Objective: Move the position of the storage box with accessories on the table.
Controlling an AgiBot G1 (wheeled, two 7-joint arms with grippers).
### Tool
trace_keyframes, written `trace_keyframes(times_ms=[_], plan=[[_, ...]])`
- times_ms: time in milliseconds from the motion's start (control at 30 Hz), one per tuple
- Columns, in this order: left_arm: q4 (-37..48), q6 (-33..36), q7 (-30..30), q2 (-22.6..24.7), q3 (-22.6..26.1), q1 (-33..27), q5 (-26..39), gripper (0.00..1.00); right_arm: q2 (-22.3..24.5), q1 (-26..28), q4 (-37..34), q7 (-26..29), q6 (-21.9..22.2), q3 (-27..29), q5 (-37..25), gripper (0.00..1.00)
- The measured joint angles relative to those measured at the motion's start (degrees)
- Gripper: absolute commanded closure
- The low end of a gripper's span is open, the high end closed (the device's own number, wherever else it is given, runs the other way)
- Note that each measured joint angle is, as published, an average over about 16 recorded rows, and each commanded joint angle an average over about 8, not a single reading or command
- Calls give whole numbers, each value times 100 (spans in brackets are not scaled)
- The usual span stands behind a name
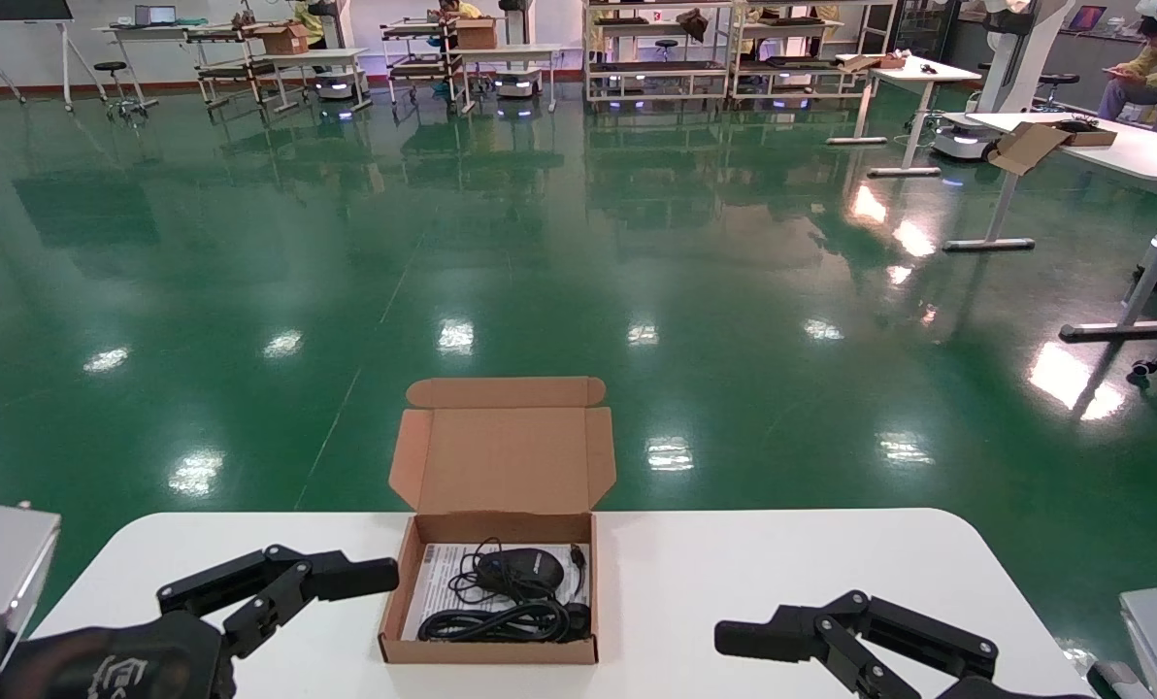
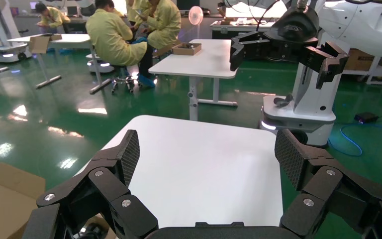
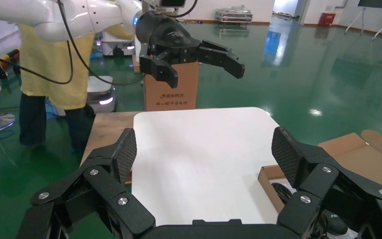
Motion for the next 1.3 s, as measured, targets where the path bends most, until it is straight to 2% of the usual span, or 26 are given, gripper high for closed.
trace_keyframes(times_ms=[433,567,700,867,1033,1167,1300], plan=[[0,0,0,0,0,0,0,0,-64,62,-12,3,41,-19,-34,0],[0,0,0,0,0,0,0,0,-287,345,-151,41,127,-117,-192,0],[0,0,0,0,0,0,0,0,-661,860,-546,81,199,-299,-475,0],[0,0,0,0,0,0,0,0,-1309,1810,-1472,91,298,-625,-1010,0],[0,0,0,0,0,0,0,0,-2021,2865,-2832,29,500,-976,-1636,0],[0,0,0,0,0,0,0,0,-2567,3551,-3990,-89,918,-1190,-2082,0],[0,0,0,0,0,0,0,0,-3093,4052,-5013,-237,1551,-1335,-2430,0]])
